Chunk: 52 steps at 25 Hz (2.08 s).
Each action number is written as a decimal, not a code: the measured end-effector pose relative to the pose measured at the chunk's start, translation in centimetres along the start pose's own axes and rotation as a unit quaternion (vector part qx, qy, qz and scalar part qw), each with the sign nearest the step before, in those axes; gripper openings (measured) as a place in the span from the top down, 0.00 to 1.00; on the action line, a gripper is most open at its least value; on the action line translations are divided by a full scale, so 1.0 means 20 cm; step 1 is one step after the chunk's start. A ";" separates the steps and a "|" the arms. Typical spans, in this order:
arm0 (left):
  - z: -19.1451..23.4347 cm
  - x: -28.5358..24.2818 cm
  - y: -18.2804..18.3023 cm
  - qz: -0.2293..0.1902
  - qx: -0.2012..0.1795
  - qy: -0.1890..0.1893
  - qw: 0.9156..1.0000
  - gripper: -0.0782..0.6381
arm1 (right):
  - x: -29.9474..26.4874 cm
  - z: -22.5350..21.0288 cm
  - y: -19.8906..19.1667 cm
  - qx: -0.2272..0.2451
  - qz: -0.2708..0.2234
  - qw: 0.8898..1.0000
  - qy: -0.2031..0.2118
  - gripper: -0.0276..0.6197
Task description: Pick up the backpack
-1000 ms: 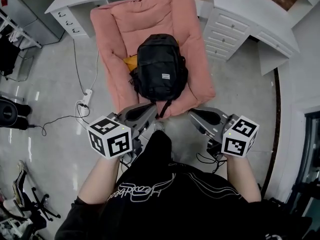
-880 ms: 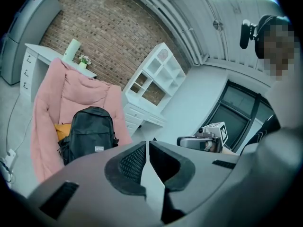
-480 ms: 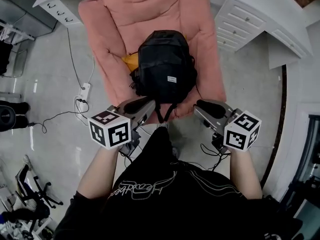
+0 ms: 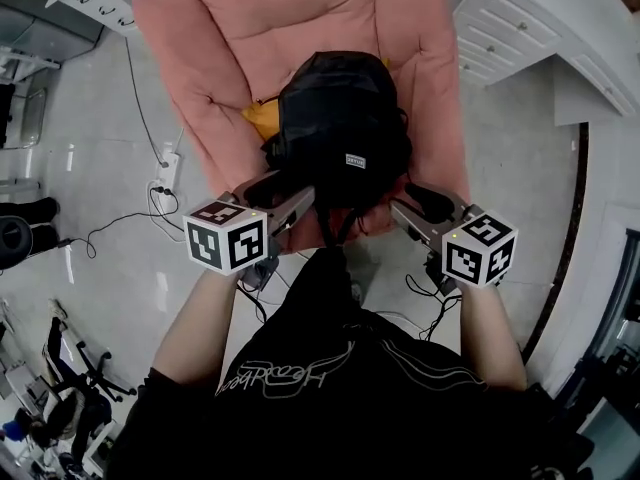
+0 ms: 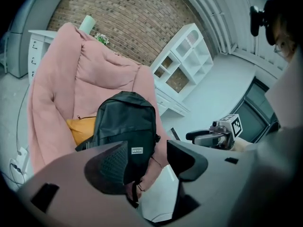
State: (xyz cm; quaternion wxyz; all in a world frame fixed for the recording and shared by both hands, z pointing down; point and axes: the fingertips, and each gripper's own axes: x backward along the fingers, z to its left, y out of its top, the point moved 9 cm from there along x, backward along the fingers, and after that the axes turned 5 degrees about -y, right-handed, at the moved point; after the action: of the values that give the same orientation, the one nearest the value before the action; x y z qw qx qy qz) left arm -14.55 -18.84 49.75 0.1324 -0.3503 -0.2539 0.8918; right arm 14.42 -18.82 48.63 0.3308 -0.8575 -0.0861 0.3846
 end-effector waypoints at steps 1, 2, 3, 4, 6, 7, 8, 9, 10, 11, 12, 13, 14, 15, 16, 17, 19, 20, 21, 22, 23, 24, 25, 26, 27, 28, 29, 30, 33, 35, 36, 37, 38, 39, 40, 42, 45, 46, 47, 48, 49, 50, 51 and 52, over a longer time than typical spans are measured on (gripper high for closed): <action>0.04 -0.02 0.00 0.002 0.004 0.006 1.000 0.55 | -0.03 -0.03 0.01 0.002 0.003 1.000 -0.007 0.68; 0.07 -0.04 0.01 0.004 0.009 0.012 1.000 0.55 | -0.05 -0.06 0.02 0.005 0.008 1.000 -0.014 0.67; 0.11 -0.06 0.01 0.006 0.014 0.018 1.000 0.55 | -0.08 -0.08 0.02 0.010 0.012 1.000 -0.021 0.67; 0.15 -0.08 0.01 0.008 0.019 0.025 0.999 0.54 | -0.11 -0.11 0.03 0.015 0.017 0.999 -0.027 0.67; 0.23 -0.11 0.02 0.012 0.024 0.043 0.999 0.54 | -0.18 -0.15 0.05 0.025 0.027 0.999 -0.038 0.64; 0.26 -0.13 0.02 0.014 0.024 0.052 0.998 0.54 | -0.21 -0.17 0.05 0.032 0.032 0.998 -0.043 0.64; 0.29 -0.15 0.02 0.018 0.023 0.061 0.998 0.54 | -0.24 -0.19 0.06 0.039 0.038 0.997 -0.049 0.64; 0.33 -0.16 0.03 0.022 0.022 0.069 0.997 0.52 | -0.27 -0.21 0.06 0.047 0.045 0.996 -0.056 0.64; 0.36 -0.18 0.03 0.026 0.021 0.075 0.997 0.50 | -0.30 -0.23 0.07 0.056 0.052 0.995 -0.064 0.64; 0.39 -0.19 0.03 0.029 0.022 0.080 0.996 0.49 | -0.32 -0.25 0.07 0.064 0.059 0.994 -0.072 0.63; 0.42 -0.21 0.03 0.031 0.023 0.083 0.996 0.48 | -0.35 -0.27 0.07 0.070 0.064 0.992 -0.079 0.63; 0.44 -0.22 0.03 0.033 0.024 0.085 0.996 0.46 | -0.38 -0.28 0.07 0.074 0.069 0.991 -0.086 0.63; 0.47 -0.24 0.04 0.034 0.024 0.088 0.995 0.45 | -0.40 -0.30 0.07 0.078 0.072 0.990 -0.093 0.63; 0.49 -0.25 0.04 0.036 0.023 0.090 0.995 0.45 | -0.43 -0.32 0.07 0.081 0.075 0.989 -0.098 0.60; 0.51 -0.27 0.04 0.037 0.024 0.092 0.995 0.44 | -0.45 -0.33 0.07 0.083 0.076 0.988 -0.102 0.59; 0.54 -0.29 0.05 0.040 0.025 0.094 0.994 0.44 | -0.48 -0.35 0.07 0.082 0.077 0.988 -0.106 0.58; 0.58 -0.33 0.05 0.044 0.028 0.099 0.994 0.44 | -0.52 -0.38 0.07 0.081 0.083 0.987 -0.113 0.57; 0.59 -0.34 0.06 0.045 0.029 0.101 0.993 0.44 | -0.54 -0.40 0.07 0.080 0.086 0.986 -0.116 0.57; 0.61 -0.36 0.06 0.046 0.029 0.105 0.993 0.44 | -0.56 -0.41 0.07 0.079 0.090 0.986 -0.117 0.57; 0.63 -0.37 0.07 0.045 0.028 0.109 0.993 0.44 | -0.58 -0.42 0.07 0.078 0.093 0.986 -0.118 0.57; 0.65 -0.38 0.07 0.043 0.028 0.113 0.992 0.44 | -0.59 -0.43 0.07 0.076 0.096 0.986 -0.117 0.57; 0.66 -0.39 0.07 0.040 0.029 0.114 0.992 0.44 | -0.60 -0.44 0.07 0.074 0.100 0.986 -0.115 0.57; 0.67 -0.40 0.07 0.038 0.031 0.112 0.993 0.44 | -0.62 -0.44 0.06 0.073 0.103 0.985 -0.114 0.57; 0.67 -0.41 0.07 0.037 0.033 0.108 0.993 0.44 | -0.63 -0.45 0.06 0.074 0.107 0.985 -0.114 0.57; 0.68 -0.43 0.06 0.038 0.034 0.104 0.993 0.44 | -0.63 -0.46 0.06 0.075 0.109 0.984 -0.115 0.57; 0.68 -0.44 0.06 0.039 0.033 0.101 0.994 0.44 | -0.64 -0.46 0.06 0.075 0.111 0.984 -0.116 0.57; 0.68 -0.45 0.06 0.041 0.033 0.099 0.994 0.44 | -0.65 -0.46 0.06 0.073 0.110 0.984 -0.118 0.57; 0.68 -0.46 0.05 0.042 0.034 0.098 0.994 0.44 | -0.65 -0.46 0.06 0.071 0.108 0.984 -0.120 0.57; 0.68 -0.47 0.05 0.038 0.034 0.103 0.993 0.48 | -0.67 -0.46 0.06 0.070 0.102 0.984 -0.128 0.58; 0.68 -0.48 0.06 0.036 0.029 0.106 0.993 0.53 | -0.68 -0.46 0.07 0.065 0.099 0.984 -0.131 0.59; 0.68 -0.49 0.06 0.037 0.025 0.106 0.993 0.55 | -0.69 -0.46 0.07 0.063 0.099 0.984 -0.132 0.59; 0.68 -0.50 0.07 0.037 0.021 0.106 0.993 0.58 | -0.70 -0.47 0.07 0.063 0.098 0.984 -0.135 0.60; 0.68 -0.50 0.08 0.037 0.018 0.106 0.993 0.58 | -0.70 -0.47 0.07 0.061 0.098 0.984 -0.136 0.60; 0.68 -0.51 0.08 0.038 0.018 0.105 0.994 0.59 | -0.71 -0.48 0.08 0.058 0.098 0.984 -0.137 0.61; 0.69 -0.53 0.09 0.037 0.019 0.103 0.994 0.60 | -0.72 -0.49 0.08 0.055 0.098 0.984 -0.137 0.64; 0.68 -0.57 0.11 0.037 0.022 0.100 0.994 0.62 | -0.72 -0.52 0.08 0.052 0.097 0.985 -0.136 0.71; 0.68 -0.64 0.15 0.038 0.025 0.097 0.994 0.64 | -0.73 -0.59 0.11 0.050 0.092 0.985 -0.138 0.75; 0.68 -0.66 0.16 0.039 0.025 0.096 0.994 0.64 | -0.74 -0.61 0.12 0.046 0.090 0.985 -0.137 0.76; 0.68 -0.66 0.17 0.039 0.025 0.096 0.994 0.65 | -0.74 -0.63 0.12 0.044 0.089 0.986 -0.136 0.77; 0.67 -0.66 0.17 0.039 0.027 0.096 0.994 0.66 | -0.74 -0.63 0.12 0.043 0.088 0.986 -0.133 0.78; 0.66 -0.63 0.15 0.037 0.029 0.097 0.994 0.66 | -0.73 -0.60 0.11 0.045 0.089 0.987 -0.130 0.78; 0.64 -0.59 0.12 0.034 0.033 0.099 0.994 0.67 | -0.72 -0.56 0.09 0.048 0.089 0.987 -0.127 0.79; 0.63 -0.54 0.08 0.031 0.036 0.103 0.994 0.67 | -0.71 -0.51 0.07 0.052 0.090 0.987 -0.124 0.80; 0.62 -0.50 0.05 0.028 0.038 0.106 0.993 0.67 | -0.71 -0.47 0.05 0.055 0.090 0.987 -0.120 0.80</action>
State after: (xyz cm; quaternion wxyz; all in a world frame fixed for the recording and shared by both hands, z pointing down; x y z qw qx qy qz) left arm -15.97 -28.15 62.52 0.1463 -0.4445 -0.1943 0.8621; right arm 11.31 -29.93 61.14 0.3284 -0.7898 -0.0263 0.5174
